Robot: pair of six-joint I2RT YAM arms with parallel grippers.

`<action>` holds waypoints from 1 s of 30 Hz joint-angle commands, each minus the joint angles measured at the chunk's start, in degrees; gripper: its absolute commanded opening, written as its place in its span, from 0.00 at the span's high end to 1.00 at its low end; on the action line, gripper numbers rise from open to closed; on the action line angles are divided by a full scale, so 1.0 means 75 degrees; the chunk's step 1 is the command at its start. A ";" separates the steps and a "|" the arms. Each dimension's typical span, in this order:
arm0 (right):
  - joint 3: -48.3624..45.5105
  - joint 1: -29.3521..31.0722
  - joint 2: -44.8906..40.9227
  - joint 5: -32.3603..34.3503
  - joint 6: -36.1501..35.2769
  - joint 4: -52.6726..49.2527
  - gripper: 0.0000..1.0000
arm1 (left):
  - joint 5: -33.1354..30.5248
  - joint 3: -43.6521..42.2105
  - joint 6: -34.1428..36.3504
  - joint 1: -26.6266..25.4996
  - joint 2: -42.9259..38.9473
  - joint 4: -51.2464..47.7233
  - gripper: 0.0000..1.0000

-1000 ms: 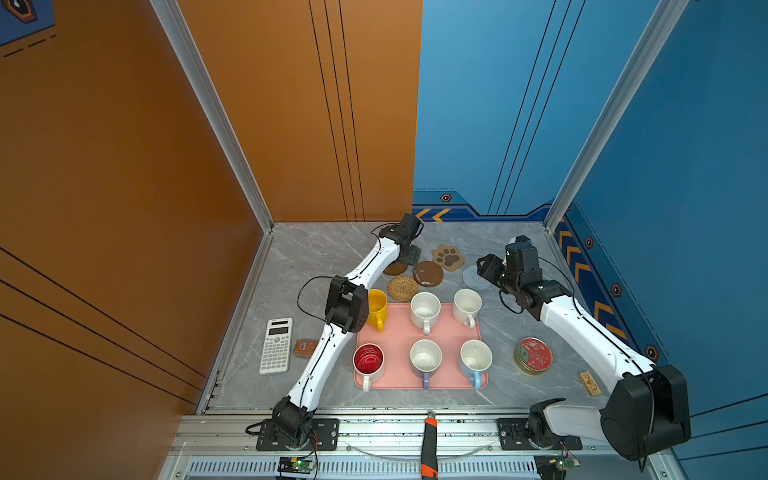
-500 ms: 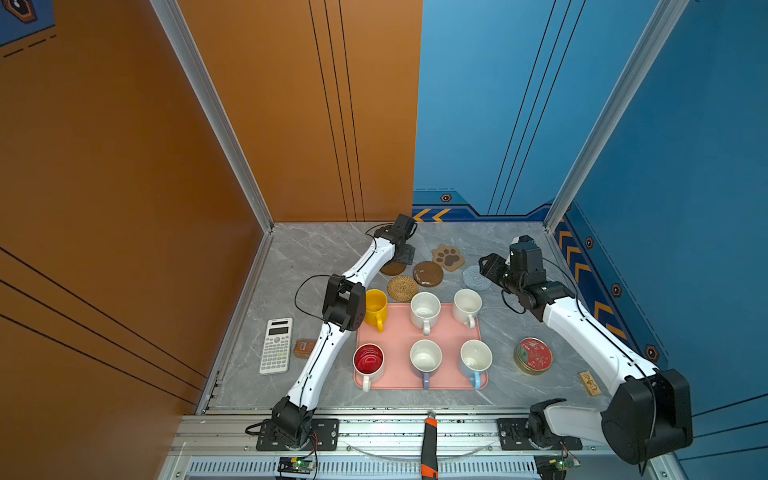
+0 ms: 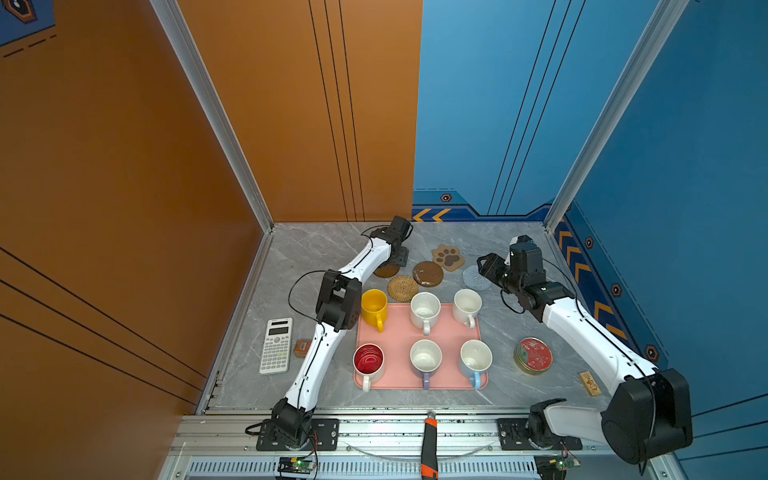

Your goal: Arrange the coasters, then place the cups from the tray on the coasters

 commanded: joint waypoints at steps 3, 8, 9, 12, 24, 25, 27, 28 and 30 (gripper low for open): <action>-0.0104 -0.0045 0.0018 -0.0160 0.0155 0.0222 0.37 | 0.0116 -0.0889 -0.0317 0.0298 -0.0301 -0.0704 0.22; -0.0071 -0.0024 0.0053 -0.0244 0.0177 0.0258 0.37 | -0.0281 -0.1295 -0.0214 0.0373 -0.0537 -0.0692 0.21; -0.0062 -0.0012 0.0059 -0.0245 0.0168 0.0257 0.37 | -0.0301 -0.1371 -0.0201 0.0400 -0.0580 -0.0690 0.21; -0.0038 0.0012 0.0065 -0.0255 0.0168 0.0257 0.37 | -0.0342 -0.1592 -0.0180 0.0476 -0.0711 -0.0687 0.21; -0.0019 0.0064 0.0053 -0.0289 0.0169 0.0245 0.37 | -0.0517 -0.2592 -0.0084 0.0734 -0.1432 -0.0262 0.21; -0.0024 0.0072 0.0054 -0.0282 0.0168 0.0245 0.37 | -0.0538 -0.2639 -0.0073 0.0751 -0.1471 -0.0236 0.21; 0.0000 0.0081 0.0065 -0.0290 0.0171 0.0237 0.37 | -0.0581 -0.2703 -0.0020 0.0800 -0.1529 -0.0220 0.21; 0.0017 0.0088 0.0065 -0.0302 0.0169 0.0237 0.37 | -0.0619 -0.2733 0.0007 0.0820 -0.1559 -0.0226 0.21; 0.0023 0.0105 0.0054 -0.0309 0.0172 0.0235 0.37 | -0.0700 -0.2819 0.0044 0.0870 -0.1616 -0.0229 0.21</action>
